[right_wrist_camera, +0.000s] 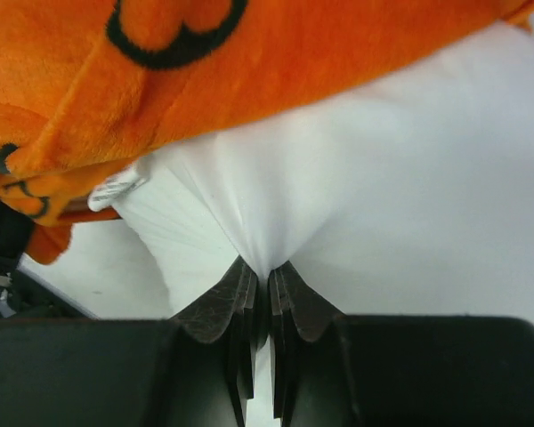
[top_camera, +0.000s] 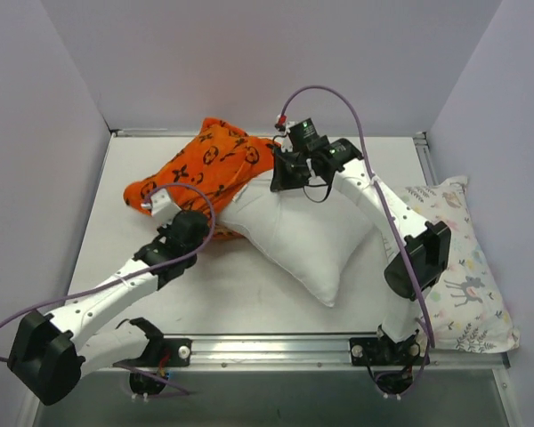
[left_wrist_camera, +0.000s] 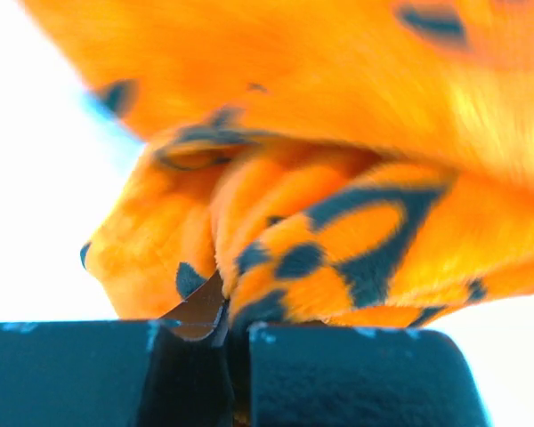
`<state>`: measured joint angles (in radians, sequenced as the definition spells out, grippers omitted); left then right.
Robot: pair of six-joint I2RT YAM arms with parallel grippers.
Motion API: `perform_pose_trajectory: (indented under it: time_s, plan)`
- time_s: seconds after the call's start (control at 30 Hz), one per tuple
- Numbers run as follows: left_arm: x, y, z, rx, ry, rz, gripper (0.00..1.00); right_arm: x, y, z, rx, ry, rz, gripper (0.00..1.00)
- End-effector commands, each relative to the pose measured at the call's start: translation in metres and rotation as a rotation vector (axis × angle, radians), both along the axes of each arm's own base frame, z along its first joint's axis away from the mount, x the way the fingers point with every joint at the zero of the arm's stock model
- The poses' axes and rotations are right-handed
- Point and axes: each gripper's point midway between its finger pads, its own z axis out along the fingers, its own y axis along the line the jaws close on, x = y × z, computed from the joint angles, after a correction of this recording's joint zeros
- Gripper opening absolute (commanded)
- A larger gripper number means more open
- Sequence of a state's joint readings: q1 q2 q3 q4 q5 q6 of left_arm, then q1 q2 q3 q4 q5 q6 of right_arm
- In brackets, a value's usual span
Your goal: Remove the pillowcase from the pillow
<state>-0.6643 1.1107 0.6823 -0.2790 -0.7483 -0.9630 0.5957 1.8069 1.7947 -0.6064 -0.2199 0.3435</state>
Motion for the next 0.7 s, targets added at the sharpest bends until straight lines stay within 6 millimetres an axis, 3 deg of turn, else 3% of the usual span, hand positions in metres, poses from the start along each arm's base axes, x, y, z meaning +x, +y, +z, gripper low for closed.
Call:
perform_pose_trajectory:
  time_s: [0.0, 0.07, 0.1, 0.23, 0.27, 0.33, 0.37, 0.4, 0.47, 0.5, 0.53, 0.57, 0.6, 0.67]
  plan:
    - [-0.038, 0.106, 0.010, 0.136, 0.033, 0.313, 0.00, 0.023, -0.035, 0.090, 0.117, -0.189, -0.093, 0.00]
    - [-0.045, 0.118, 0.023, 0.143, 0.019, 0.324, 0.00, 0.026, -0.037, 0.094, 0.140, -0.184, -0.102, 0.00]
    - [-0.048, 0.121, 0.039, 0.148, -0.015, 0.309, 0.00, 0.024, -0.035, 0.095, 0.147, -0.178, -0.090, 0.00]
    - [-0.050, 0.108, 0.096, 0.147, -0.114, 0.196, 0.00, 0.012, -0.028, 0.090, 0.118, -0.183, -0.060, 0.00]
    - [-0.051, 0.105, 0.121, 0.138, -0.152, 0.177, 0.00, 0.007, -0.028, 0.083, 0.107, -0.172, -0.050, 0.00]
    - [-0.056, 0.101, 0.148, 0.176, -0.189, 0.153, 0.00, -0.003, -0.027, 0.090, 0.109, -0.191, -0.039, 0.00]
    - [-0.060, 0.088, 0.158, 0.188, -0.204, 0.092, 0.00, -0.007, -0.027, 0.093, 0.116, -0.195, -0.033, 0.00]
    - [-0.061, 0.084, 0.187, 0.198, -0.250, 0.079, 0.00, -0.014, -0.024, 0.094, 0.120, -0.193, -0.018, 0.00]
    - [-0.065, 0.060, 0.212, 0.220, -0.289, -0.015, 0.00, -0.031, -0.020, 0.109, 0.164, -0.203, 0.019, 0.00]
    - [-0.064, 0.050, 0.235, 0.241, -0.308, -0.046, 0.00, -0.044, -0.014, 0.114, 0.188, -0.201, 0.055, 0.00]
    - [-0.064, 0.041, 0.244, 0.267, -0.311, -0.079, 0.00, -0.057, -0.011, 0.128, 0.220, -0.220, 0.084, 0.00]
    - [-0.061, 0.015, 0.248, 0.322, -0.303, -0.137, 0.00, -0.066, -0.008, 0.132, 0.238, -0.225, 0.112, 0.00]
    - [-0.061, 0.010, 0.268, 0.347, -0.319, -0.144, 0.00, -0.073, -0.005, 0.132, 0.242, -0.225, 0.131, 0.00]
    - [-0.054, -0.011, 0.275, 0.386, -0.300, -0.184, 0.00, -0.076, -0.002, 0.133, 0.270, -0.211, 0.144, 0.00]
